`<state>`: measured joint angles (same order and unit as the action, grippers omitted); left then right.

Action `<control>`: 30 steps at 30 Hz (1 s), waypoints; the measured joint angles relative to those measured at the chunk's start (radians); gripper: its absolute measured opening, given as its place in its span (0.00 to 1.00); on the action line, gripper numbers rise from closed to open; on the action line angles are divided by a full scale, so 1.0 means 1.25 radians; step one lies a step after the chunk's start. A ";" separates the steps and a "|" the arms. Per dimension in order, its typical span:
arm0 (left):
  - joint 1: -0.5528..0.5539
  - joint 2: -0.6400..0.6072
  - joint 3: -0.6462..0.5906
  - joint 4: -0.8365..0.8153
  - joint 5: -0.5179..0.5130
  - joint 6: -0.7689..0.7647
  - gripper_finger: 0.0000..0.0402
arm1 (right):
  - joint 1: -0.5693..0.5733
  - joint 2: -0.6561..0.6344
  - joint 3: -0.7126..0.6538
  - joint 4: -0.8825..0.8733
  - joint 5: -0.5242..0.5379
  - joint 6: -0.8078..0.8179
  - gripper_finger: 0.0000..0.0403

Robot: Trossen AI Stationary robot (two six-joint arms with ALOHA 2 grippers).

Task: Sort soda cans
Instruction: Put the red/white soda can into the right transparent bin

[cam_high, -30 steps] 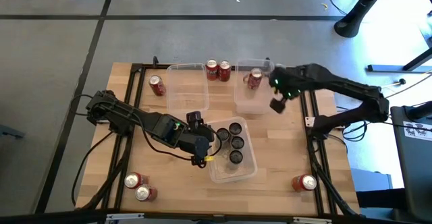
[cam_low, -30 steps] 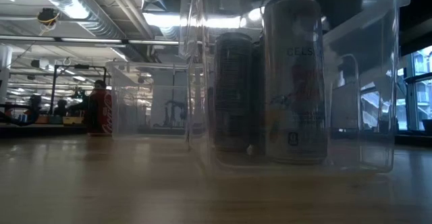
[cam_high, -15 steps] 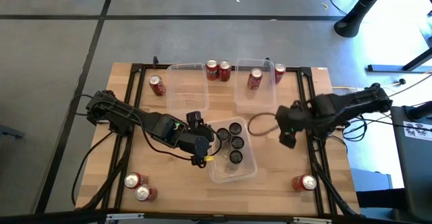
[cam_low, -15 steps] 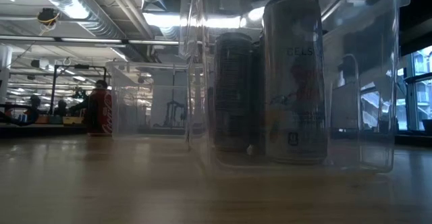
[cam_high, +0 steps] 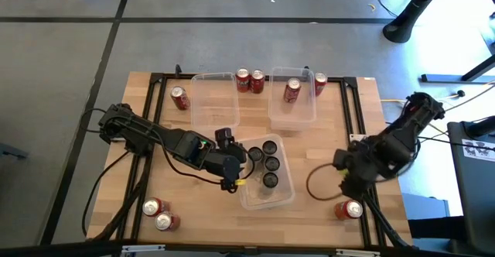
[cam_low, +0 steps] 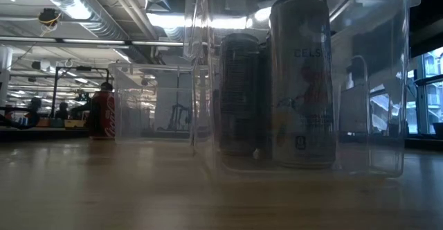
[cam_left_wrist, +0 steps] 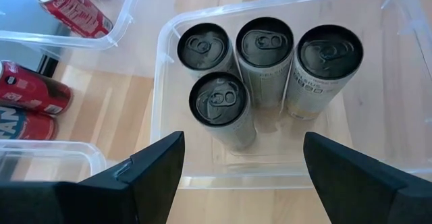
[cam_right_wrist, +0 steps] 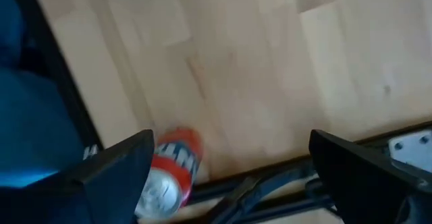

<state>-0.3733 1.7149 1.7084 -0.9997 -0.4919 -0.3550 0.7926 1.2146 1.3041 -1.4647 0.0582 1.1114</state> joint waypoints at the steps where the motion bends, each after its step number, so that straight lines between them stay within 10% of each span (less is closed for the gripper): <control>1: 0.000 0.000 0.000 0.001 0.000 0.003 0.73 | 0.022 0.003 0.000 -0.001 0.000 0.018 0.97; 15: 0.000 0.000 0.000 0.007 0.000 -0.001 0.73 | 0.136 0.074 -0.001 0.001 0.059 0.098 0.97; 30: 0.100 -0.046 0.002 -0.227 -0.048 -0.134 0.73 | 0.135 0.080 -0.001 0.051 0.423 0.092 0.97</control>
<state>-0.2480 1.6577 1.7111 -1.2830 -0.5515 -0.5229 0.9619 1.3148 1.3033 -1.4008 0.5875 1.2263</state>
